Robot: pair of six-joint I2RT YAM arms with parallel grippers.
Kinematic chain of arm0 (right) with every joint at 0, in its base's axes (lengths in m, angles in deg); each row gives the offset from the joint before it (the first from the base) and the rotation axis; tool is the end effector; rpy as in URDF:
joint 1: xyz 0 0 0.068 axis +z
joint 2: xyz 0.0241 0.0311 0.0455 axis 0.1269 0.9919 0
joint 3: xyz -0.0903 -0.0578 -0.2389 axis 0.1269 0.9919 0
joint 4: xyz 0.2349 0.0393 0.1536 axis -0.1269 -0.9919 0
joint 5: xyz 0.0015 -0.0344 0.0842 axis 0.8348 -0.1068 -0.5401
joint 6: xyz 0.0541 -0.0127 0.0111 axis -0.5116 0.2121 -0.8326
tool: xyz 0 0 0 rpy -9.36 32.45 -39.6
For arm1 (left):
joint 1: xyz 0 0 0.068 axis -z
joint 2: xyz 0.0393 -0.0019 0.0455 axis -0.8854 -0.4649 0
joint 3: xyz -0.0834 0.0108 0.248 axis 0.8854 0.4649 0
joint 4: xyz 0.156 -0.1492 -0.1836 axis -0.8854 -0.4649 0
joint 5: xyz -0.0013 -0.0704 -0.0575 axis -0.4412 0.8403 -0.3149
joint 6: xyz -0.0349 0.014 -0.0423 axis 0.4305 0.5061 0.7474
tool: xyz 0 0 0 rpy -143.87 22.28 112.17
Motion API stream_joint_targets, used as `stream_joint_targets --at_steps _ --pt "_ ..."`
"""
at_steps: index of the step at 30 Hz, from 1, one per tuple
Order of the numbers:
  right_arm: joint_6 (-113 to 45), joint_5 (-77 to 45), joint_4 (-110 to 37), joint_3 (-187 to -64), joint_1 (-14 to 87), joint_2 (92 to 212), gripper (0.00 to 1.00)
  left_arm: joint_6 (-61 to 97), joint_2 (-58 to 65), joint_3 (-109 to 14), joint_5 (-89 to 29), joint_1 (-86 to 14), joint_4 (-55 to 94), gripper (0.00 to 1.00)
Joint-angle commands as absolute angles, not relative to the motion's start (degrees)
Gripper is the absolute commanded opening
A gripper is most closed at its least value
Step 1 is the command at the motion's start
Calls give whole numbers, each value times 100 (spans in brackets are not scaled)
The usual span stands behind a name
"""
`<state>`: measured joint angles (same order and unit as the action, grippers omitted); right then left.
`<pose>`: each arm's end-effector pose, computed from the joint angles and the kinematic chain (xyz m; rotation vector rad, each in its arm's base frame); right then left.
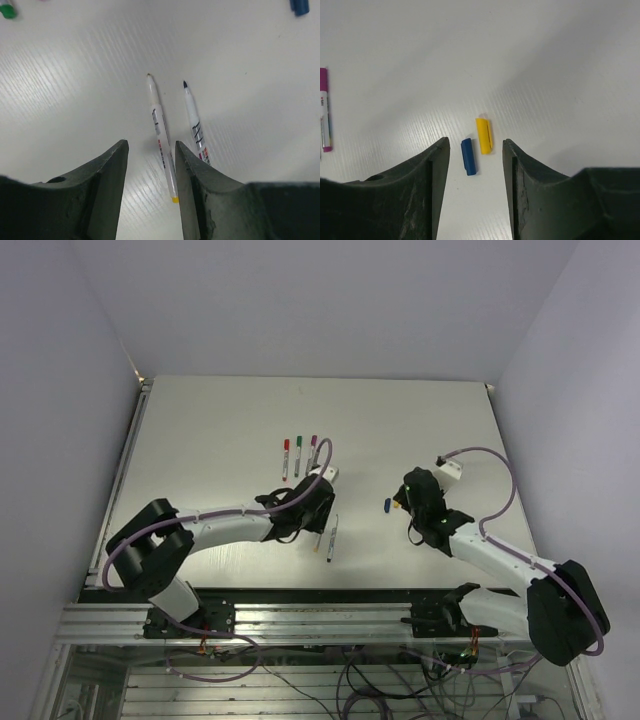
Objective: Insert the pens into the pen caps
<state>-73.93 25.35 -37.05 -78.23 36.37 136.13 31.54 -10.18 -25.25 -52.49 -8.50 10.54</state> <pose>0.2289 0.1021 0.1659 0.6277 2.0108 0.1319 0.2084 -0.2682 0.1612 0.4714 2.3264 -0.3756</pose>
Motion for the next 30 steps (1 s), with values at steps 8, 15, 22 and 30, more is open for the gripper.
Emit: stream_joint_targets --at_steps 8,15,22,30 --pt "-7499 2580 -3665 -7652 3601 13296 45 3017 -1526 -2848 -5470 -512 357 53" --pt "-7545 2576 -3570 -7542 3598 13226 44 2980 -1598 -3001 -5447 -456 139 52" --pt "-7545 2576 -3569 -7553 3593 13251 43 2917 -1791 -3183 -5264 -429 -19 52" --pt "-7562 2567 -3500 -7496 3593 13213 43 2827 -1978 -3399 -5315 -411 -273 52"
